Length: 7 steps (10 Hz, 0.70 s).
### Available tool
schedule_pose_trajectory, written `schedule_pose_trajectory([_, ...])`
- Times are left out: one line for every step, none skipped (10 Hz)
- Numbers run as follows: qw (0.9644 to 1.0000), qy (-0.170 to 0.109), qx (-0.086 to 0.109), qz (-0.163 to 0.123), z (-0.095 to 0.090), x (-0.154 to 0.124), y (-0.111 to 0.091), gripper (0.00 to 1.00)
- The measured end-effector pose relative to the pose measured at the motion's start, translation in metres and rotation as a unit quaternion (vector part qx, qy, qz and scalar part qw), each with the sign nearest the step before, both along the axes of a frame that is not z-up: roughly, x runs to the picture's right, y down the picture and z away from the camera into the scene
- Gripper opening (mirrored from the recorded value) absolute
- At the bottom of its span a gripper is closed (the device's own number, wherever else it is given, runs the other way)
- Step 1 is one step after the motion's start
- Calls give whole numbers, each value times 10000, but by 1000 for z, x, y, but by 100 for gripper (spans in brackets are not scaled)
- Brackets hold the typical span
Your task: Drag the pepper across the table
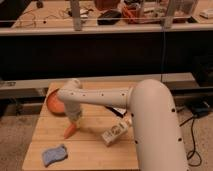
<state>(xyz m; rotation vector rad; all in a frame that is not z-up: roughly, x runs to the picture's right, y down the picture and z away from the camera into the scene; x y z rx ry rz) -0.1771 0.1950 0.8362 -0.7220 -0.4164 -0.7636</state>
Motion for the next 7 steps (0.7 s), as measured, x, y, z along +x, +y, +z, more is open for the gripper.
schedule_pose_trajectory([10000,-46,5,-27,-2,-7,0,0])
schedule_pose_trajectory([9999,-87,14,-63,-5,-16,2,0])
schedule_pose_trajectory([9999,-109,37,-48,-6,-22,3,0])
schedule_pose_trajectory([9999,-120,62,-33,-7,-27,4,0])
schedule_pose_trajectory([9999,-114,91,-39,-9,-31,4,0])
schedule_pose_trajectory([9998,-115,125,-51,-11,-37,6,0])
schedule_pose_trajectory([9998,-112,166,-71,-12,-43,6,0])
